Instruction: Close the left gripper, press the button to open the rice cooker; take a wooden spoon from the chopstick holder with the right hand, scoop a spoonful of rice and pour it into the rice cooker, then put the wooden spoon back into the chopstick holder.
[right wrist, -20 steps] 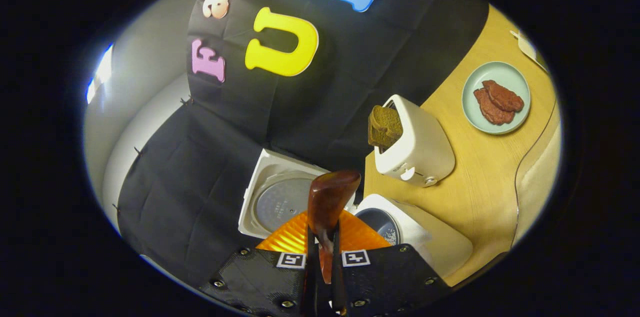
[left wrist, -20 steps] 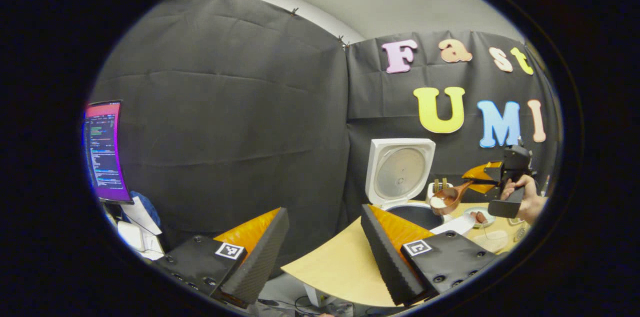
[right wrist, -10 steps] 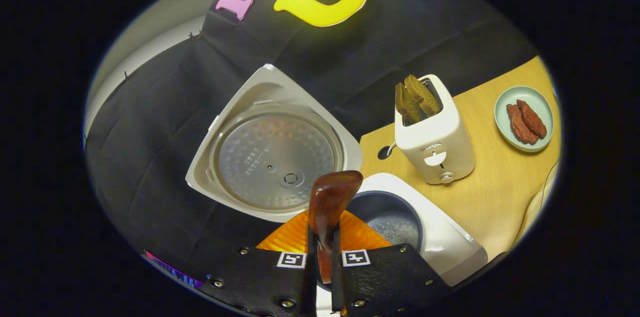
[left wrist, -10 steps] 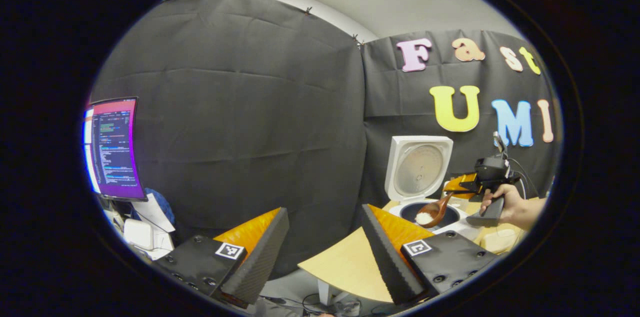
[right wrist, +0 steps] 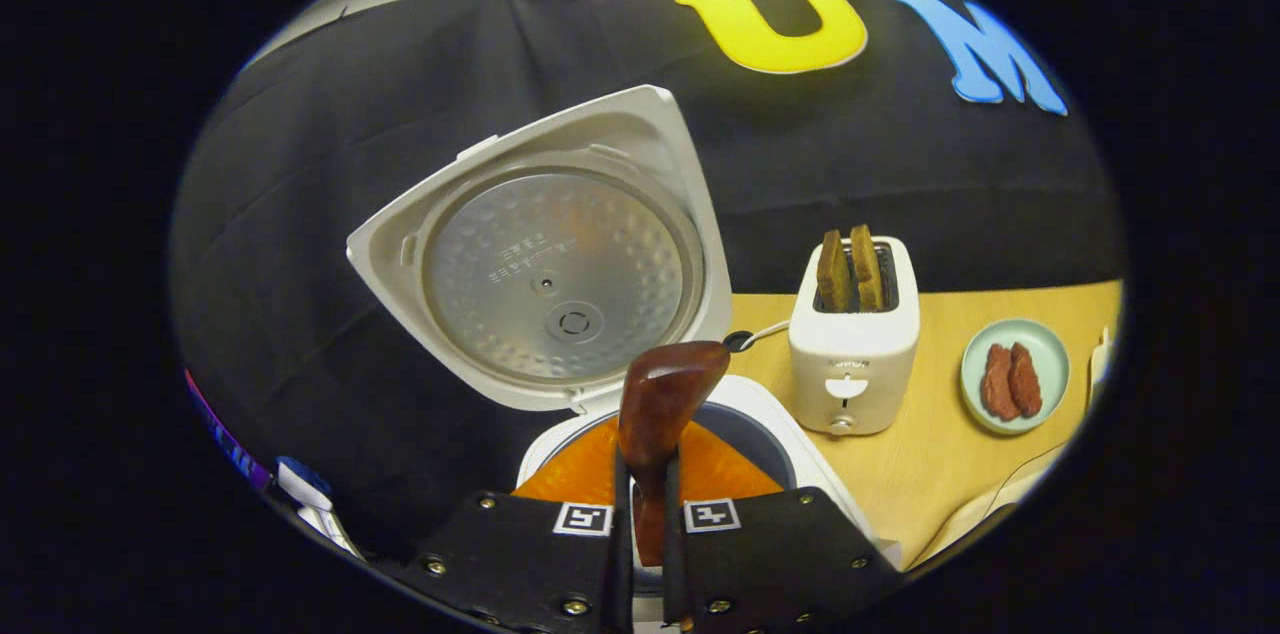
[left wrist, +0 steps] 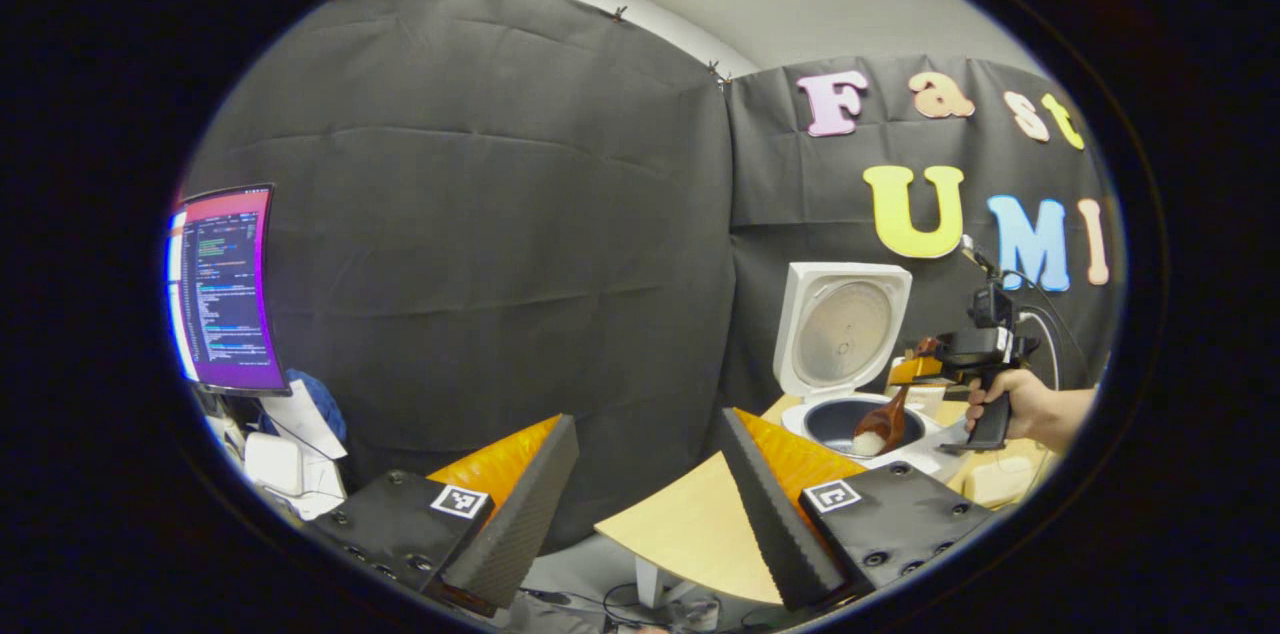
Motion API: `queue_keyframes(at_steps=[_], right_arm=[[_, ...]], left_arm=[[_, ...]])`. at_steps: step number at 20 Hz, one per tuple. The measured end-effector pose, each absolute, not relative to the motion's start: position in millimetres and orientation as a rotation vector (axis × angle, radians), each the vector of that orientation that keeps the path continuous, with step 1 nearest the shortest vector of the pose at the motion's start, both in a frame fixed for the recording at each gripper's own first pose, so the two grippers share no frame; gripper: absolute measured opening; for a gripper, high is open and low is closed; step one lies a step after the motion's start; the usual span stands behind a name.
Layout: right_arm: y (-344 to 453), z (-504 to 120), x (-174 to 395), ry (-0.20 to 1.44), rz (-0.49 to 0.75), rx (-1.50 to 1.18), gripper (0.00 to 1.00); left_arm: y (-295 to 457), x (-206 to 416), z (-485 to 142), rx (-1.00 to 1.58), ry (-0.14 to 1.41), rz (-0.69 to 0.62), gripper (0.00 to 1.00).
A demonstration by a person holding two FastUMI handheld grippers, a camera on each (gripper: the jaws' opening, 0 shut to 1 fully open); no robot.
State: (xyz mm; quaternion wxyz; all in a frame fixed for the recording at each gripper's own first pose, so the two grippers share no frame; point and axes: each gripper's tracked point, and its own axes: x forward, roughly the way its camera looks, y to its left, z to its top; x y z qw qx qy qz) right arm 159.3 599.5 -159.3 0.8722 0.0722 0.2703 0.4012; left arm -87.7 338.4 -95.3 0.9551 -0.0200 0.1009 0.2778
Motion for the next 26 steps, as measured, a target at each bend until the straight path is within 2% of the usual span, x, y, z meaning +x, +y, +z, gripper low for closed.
queue_keyframes(at_steps=[8,13,17,20,26], right_arm=[[608,-120,139,0.245,0.908,-0.275,0.12],[604,-87,135,0.037,0.892,-0.399,0.12],[584,-58,136,0.029,0.883,-0.311,0.12],[558,-36,140,0.080,0.873,-0.175,0.12],[465,-5,163,0.078,0.732,-0.095,0.12]], left_arm=[[339,-75,-100,-0.050,0.198,0.549,0.99],[339,-65,-93,-0.044,0.183,0.540,0.99],[333,-52,-84,-0.041,0.160,0.517,1.00],[322,-36,-75,-0.047,0.140,0.484,0.95],[286,4,-46,-0.031,0.078,0.387,1.00]])
